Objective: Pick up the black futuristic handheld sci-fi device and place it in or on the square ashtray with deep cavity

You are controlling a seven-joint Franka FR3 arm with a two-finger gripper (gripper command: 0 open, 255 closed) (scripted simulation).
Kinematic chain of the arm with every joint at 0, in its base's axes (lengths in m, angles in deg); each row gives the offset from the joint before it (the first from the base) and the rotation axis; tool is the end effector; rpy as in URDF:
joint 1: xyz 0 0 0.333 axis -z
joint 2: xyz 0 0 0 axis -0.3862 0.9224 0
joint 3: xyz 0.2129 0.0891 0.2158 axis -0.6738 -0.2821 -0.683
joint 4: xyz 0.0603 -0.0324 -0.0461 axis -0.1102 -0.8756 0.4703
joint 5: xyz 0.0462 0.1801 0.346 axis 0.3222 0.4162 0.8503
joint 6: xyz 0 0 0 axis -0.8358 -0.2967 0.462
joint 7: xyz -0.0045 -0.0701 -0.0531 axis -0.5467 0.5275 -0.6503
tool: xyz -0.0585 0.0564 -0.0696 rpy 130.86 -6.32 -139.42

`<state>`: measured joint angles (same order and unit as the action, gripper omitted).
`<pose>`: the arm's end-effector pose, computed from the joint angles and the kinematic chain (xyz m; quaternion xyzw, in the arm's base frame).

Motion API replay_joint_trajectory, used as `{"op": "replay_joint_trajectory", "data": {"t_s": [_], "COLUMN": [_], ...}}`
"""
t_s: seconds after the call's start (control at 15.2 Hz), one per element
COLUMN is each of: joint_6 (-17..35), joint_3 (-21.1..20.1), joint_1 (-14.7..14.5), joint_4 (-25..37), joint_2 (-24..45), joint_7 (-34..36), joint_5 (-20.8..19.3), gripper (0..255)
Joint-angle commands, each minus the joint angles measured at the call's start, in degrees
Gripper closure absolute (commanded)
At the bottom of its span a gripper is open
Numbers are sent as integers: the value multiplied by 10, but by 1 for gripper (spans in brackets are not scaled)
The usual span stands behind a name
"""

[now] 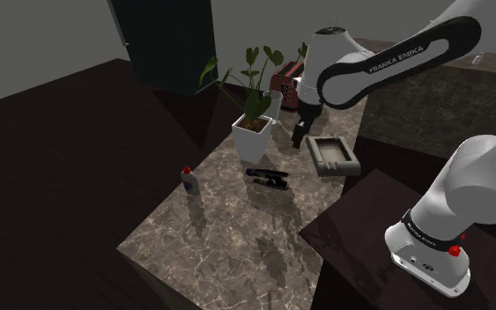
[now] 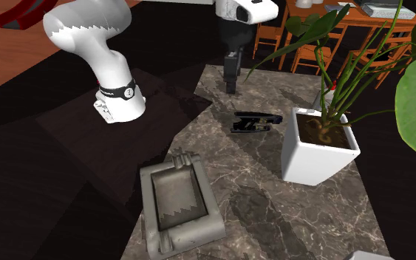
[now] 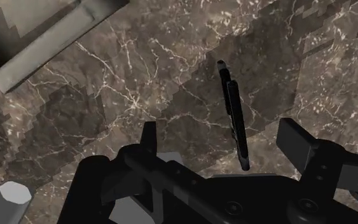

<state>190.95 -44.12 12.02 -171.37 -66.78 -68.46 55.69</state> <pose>0.4058 0.1064 0.3871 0.9812 0.1897 0.0336 0.0074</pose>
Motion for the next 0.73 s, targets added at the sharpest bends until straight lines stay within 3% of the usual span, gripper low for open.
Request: {"op": "replay_joint_trajectory", "data": {"t_s": [0.0, 0.33, 0.66], "joint_6": [43, 133, 206], "joint_3": [-10, -35, -49], "joint_1": [-7, -20, -36], "joint_4": [6, 32, 74], "joint_2": [44, 150, 259], "joint_7": [-3, 1, 29], "joint_5": [-6, -40, -105], "gripper": [0, 0, 0]}}
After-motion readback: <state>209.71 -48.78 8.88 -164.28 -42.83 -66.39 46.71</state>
